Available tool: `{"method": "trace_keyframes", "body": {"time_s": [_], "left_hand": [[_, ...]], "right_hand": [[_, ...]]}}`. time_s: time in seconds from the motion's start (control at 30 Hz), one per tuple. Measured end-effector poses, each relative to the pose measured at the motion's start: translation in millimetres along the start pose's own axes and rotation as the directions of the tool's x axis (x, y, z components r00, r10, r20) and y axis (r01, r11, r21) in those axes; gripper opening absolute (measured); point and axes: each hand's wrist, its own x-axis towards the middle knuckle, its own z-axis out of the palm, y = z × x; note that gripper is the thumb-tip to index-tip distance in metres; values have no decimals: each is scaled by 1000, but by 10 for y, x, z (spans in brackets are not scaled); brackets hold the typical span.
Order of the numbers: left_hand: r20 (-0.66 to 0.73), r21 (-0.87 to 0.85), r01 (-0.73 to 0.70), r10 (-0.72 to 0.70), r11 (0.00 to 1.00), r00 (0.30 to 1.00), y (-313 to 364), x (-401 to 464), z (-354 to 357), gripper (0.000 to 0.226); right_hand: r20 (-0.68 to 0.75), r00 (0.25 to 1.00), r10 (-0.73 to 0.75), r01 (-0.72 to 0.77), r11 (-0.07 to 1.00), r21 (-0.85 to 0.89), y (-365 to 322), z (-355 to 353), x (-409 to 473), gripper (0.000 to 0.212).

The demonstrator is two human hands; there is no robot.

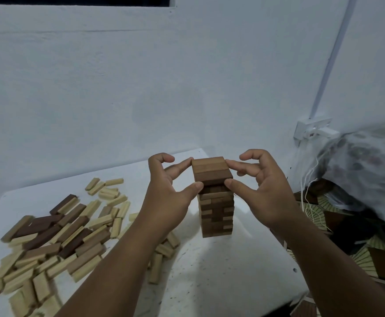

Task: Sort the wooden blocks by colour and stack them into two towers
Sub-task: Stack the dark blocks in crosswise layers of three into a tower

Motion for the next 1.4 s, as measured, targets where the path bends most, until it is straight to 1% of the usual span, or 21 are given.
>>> {"method": "trace_keyframes", "body": {"time_s": [0.17,0.37,0.5,0.57,0.6,0.63,0.67,0.7,0.73,0.77,0.83,0.9,1.0,1.1,1.13,1.17,1.23,1.27,1.3,1.4], "left_hand": [[9,0,19,-19,1000,1000,-49,-2,31,53],[32,22,20,-20,1000,999,-73,4,52,55],[79,-15,37,-35,999,996,-78,-9,48,67],[102,-91,76,-66,993,993,-71,-24,50,71],[98,-165,106,-90,981,991,-65,-33,57,69],[82,-242,132,-116,961,990,-62,-47,75,64],[61,-294,153,-141,944,988,-67,-68,104,57],[49,-306,176,-169,936,984,-64,-96,145,52],[47,-291,209,-204,934,978,-68,-126,193,51],[53,-261,247,-241,933,969,-72,-155,245,53],[78,-181,294,-284,938,956,-80,-216,347,57],[100,-159,283,-270,946,958,-86,-271,417,55],[99,-213,278,-262,937,960,-46,-312,452,56],[110,-162,275,-260,948,959,28,-349,471,55],[101,-141,266,-253,954,962,38,-355,476,56],[88,-127,259,-249,957,964,31,-351,485,62],[58,-102,263,-258,960,964,-18,-338,494,83],[46,-91,268,-265,959,963,-43,-326,493,93],[40,-80,271,-269,959,962,-62,-311,490,98],[16,-88,284,-283,955,959,-26,-285,472,91]], "right_hand": [[8,1000,25,-25,1000,-19,48,3,2,47],[-11,999,50,-50,999,3,70,31,-28,46],[20,996,82,-82,997,-7,80,30,-36,49],[32,991,132,-133,990,51,71,26,-44,42],[33,986,166,-168,979,113,53,29,-55,36],[38,976,213,-216,963,161,22,36,-63,37],[48,964,262,-267,946,184,-5,43,-74,47],[62,947,314,-320,929,184,-21,62,-68,60],[79,930,359,-368,912,184,-28,88,-58,68],[95,913,398,-409,893,190,-43,127,-47,71],[122,890,440,-456,871,184,-50,228,-36,69],[149,878,455,-475,864,164,-38,306,-34,72],[167,864,475,-502,839,210,-29,358,-10,62],[169,845,507,-534,815,226,-30,394,28,63],[170,851,496,-524,821,228,-18,401,24,66],[177,863,474,-504,834,224,-13,410,15,69],[179,866,467,-497,840,216,-9,397,2,73],[170,860,481,-509,834,212,-3,383,5,73],[162,855,492,-517,831,204,-7,372,19,69],[159,860,486,-507,848,156,-12,340,25,59]]}}
